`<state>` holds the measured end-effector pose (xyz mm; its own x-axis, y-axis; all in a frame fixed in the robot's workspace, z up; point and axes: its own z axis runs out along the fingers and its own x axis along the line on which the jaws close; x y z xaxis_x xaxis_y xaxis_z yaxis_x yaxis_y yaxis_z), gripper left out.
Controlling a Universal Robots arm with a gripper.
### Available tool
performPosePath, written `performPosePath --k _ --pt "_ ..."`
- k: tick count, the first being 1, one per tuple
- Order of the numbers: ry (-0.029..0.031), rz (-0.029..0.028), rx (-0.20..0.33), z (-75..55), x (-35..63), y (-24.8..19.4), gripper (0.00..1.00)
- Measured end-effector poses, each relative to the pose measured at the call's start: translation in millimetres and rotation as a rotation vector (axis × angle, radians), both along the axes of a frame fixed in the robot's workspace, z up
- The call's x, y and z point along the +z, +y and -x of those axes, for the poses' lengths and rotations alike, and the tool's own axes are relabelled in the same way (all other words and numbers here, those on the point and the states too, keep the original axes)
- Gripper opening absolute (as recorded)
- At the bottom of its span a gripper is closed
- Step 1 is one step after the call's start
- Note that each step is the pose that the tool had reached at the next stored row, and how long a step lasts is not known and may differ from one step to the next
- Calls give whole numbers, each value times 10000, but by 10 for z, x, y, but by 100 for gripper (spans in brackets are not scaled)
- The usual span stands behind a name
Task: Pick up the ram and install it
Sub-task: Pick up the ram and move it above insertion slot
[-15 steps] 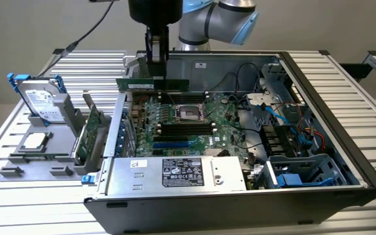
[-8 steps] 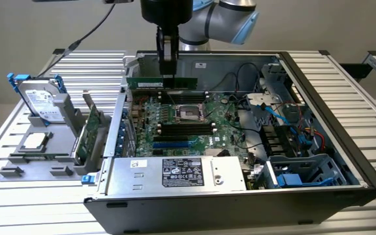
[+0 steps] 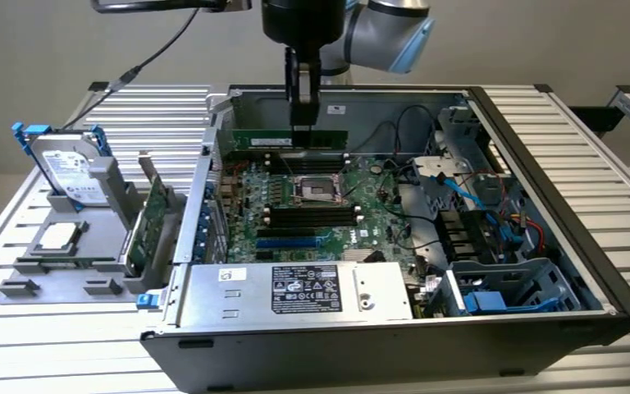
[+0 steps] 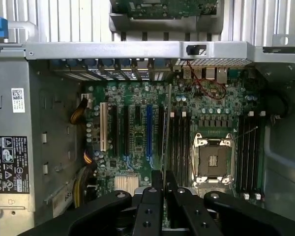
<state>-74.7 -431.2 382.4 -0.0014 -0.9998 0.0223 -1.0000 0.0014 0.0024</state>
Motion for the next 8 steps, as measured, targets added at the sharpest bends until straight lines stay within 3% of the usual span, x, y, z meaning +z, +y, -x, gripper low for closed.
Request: performPosePath --k 8 --pt "-40 0 19 -186 -96 106 14"
